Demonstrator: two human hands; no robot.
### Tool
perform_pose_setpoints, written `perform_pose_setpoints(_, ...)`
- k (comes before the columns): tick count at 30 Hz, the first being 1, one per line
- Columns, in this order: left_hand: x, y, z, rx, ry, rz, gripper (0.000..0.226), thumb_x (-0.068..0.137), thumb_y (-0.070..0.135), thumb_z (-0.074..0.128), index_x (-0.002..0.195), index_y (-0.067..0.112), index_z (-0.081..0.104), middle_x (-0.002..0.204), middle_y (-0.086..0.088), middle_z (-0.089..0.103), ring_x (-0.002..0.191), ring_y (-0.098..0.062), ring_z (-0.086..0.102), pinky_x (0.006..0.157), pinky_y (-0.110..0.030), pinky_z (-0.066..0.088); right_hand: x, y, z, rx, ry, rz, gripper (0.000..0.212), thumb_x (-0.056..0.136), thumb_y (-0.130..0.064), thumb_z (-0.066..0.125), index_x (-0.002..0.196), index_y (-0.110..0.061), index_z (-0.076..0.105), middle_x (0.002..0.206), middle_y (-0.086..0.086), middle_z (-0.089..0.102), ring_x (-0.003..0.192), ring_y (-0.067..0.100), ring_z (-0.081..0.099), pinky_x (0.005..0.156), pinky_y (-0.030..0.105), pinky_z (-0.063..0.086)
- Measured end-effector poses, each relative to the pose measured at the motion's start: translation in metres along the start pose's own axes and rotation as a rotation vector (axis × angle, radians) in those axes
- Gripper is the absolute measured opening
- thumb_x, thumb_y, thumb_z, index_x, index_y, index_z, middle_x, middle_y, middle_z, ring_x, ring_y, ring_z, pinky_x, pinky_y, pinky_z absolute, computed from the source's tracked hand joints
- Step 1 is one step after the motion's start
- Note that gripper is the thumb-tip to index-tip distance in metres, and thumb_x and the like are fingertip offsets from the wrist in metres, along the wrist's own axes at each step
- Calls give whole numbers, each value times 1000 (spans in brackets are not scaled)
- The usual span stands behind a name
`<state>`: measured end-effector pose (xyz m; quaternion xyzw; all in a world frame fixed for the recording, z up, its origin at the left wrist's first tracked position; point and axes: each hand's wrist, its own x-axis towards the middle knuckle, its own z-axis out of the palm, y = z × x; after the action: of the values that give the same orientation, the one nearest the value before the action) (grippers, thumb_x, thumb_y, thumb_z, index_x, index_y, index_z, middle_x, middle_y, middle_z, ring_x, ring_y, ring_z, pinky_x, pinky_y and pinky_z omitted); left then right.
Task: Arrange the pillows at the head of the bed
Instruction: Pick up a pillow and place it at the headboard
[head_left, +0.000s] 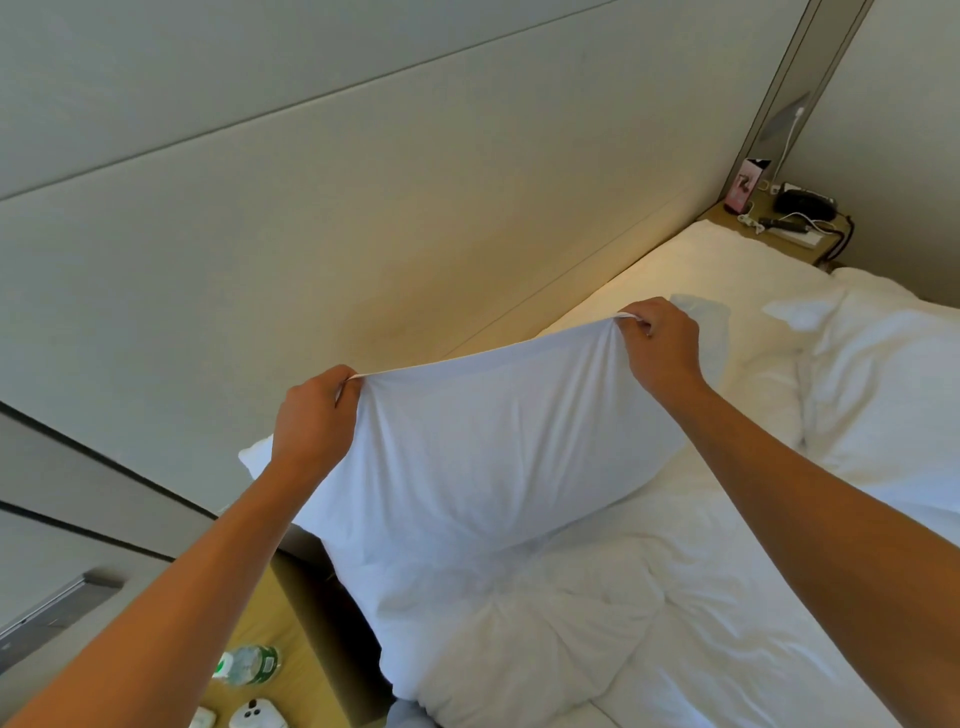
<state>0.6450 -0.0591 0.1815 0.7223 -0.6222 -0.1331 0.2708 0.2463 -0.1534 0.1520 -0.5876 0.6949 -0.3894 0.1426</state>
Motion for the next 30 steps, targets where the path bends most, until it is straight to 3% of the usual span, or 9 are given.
perform_pose_setpoints(5, 33, 16, 8, -84, -27, -15, 30, 105, 24, 46, 81, 16, 63, 66, -4, 62, 68, -31, 68, 70, -47, 59, 40, 1, -3, 5, 13, 10, 21, 104, -21, 63, 117, -10, 75, 118, 5, 74, 98, 13, 62, 88, 22, 47)
perform_pose_setpoints(12, 50, 6, 52, -79, -160, -61, 32, 105, 23, 47, 80, 11, 63, 66, -8, 63, 66, -32, 67, 70, -51, 59, 63, 31, 37, -89, -112, 102, 25, 105, -21, 60, 119, -6, 75, 122, 11, 74, 114, 28, 68, 92, 22, 42)
perform_pose_setpoints(17, 76, -11, 67, -146, -169, -84, 30, 105, 22, 49, 80, 14, 64, 64, -6, 58, 69, -34, 63, 69, -51, 61, 74, 39, 69, -72, -71, 144, 26, 105, -21, 61, 119, -6, 76, 119, 11, 75, 111, 28, 70, 92, 22, 44)
perform_pose_setpoints(19, 91, -14, 69, -155, -157, -76, 33, 104, 21, 49, 73, 19, 60, 62, -5, 57, 68, -35, 62, 65, -44, 59, 86, 34, 79, -76, -53, 136, 26, 105, -21, 62, 120, -6, 76, 120, 11, 75, 111, 28, 70, 92, 23, 45)
perform_pose_setpoints(22, 109, -14, 67, -143, -119, -61, 42, 104, 20, 49, 62, 27, 48, 57, 0, 53, 61, -30, 58, 57, -35, 44, 107, 22, 90, -75, -35, 120, 26, 105, -22, 61, 120, -5, 74, 119, 12, 75, 109, 27, 70, 91, 23, 47)
perform_pose_setpoints(24, 123, -13, 63, -157, -90, -65, 45, 104, 20, 50, 60, 27, 44, 54, 4, 47, 58, -27, 54, 57, -37, 46, 125, 11, 95, -64, -20, 90, 26, 105, -22, 61, 119, -5, 74, 118, 12, 75, 108, 26, 70, 91, 25, 48)
perform_pose_setpoints(27, 142, -18, 53, -182, -43, -96, 41, 104, 23, 50, 64, 15, 47, 55, -1, 46, 61, -35, 58, 63, -47, 54, 151, -8, 105, -57, -1, 41, 25, 104, -23, 61, 115, -7, 76, 113, 9, 74, 100, 20, 66, 88, 24, 45)
perform_pose_setpoints(30, 150, -29, 51, -152, -28, -114, 40, 102, 22, 50, 63, 14, 46, 56, -5, 50, 60, -34, 55, 56, -39, 43, 166, -17, 120, -80, -21, 35, 27, 104, -25, 61, 118, -8, 76, 114, 9, 75, 97, 16, 63, 89, 23, 45)
